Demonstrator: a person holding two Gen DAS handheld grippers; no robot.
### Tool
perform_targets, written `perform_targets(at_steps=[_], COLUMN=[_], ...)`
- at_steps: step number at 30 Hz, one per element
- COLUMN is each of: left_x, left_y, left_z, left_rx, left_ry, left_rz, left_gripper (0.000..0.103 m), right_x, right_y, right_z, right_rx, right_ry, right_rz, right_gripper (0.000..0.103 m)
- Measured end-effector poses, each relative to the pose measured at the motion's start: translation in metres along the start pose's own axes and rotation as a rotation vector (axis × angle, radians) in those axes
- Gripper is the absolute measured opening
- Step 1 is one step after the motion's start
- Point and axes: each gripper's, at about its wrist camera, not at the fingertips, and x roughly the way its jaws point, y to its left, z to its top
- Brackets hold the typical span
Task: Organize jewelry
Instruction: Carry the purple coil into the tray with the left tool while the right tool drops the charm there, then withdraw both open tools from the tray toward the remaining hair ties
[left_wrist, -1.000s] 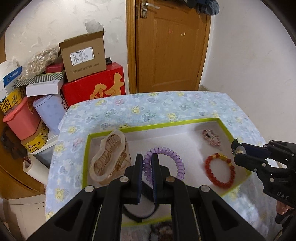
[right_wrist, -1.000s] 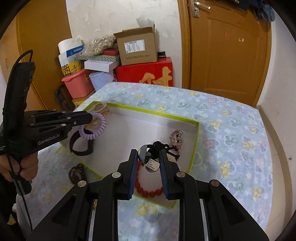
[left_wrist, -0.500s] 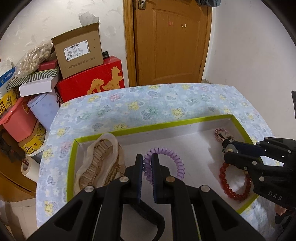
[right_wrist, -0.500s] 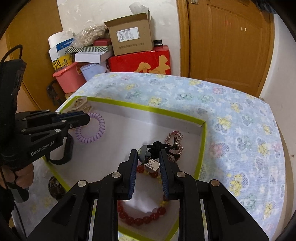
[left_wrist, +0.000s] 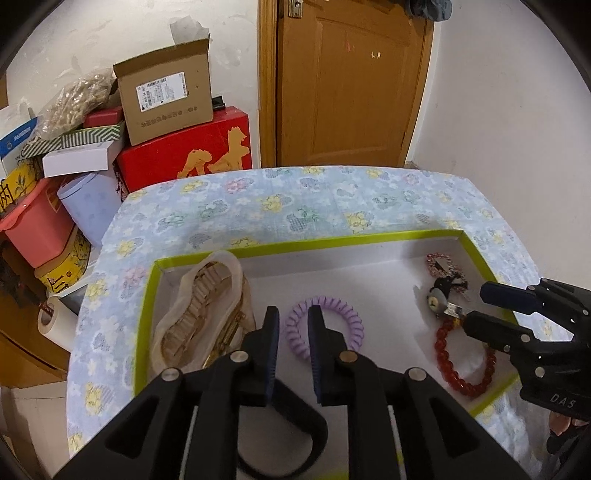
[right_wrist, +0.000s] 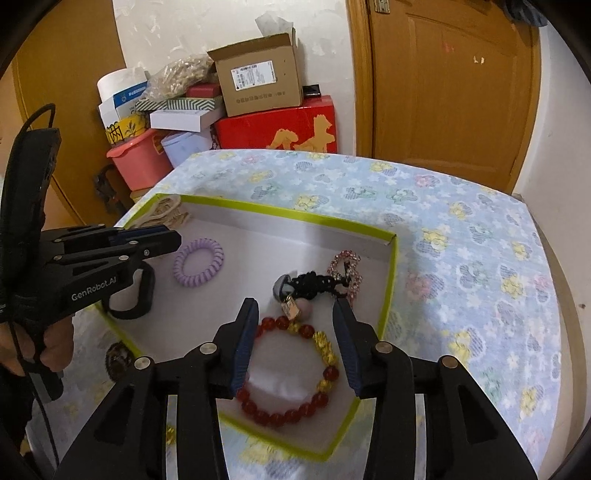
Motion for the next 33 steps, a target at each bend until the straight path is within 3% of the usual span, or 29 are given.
perform_targets(at_steps=[8,21,33], left_x=[-0.047,-0.123,-0.153], left_y=[-0.004,-0.023,-0.036], left_z=[-0.021,-0.084,-0.15], left_rx=[-0.002,-0.008,-0.03], left_ry=[-0.031,-0.062,-0.036], left_rz=[-0.018,-0.053,-0.106], left_gripper=[0.017,0.017,0.017], right_x=[-0.047,-0.125,-0.151], right_y=[0.012,0.039,0.052], right_z=[-0.026,-0.102,-0.165], right_rx=[0.022,0.048,0.089], right_ry=[-0.037,-0.081,-0.065], right_rz=[0.008,-0.002,0.001], right_gripper=[0.043,0.043,0.042])
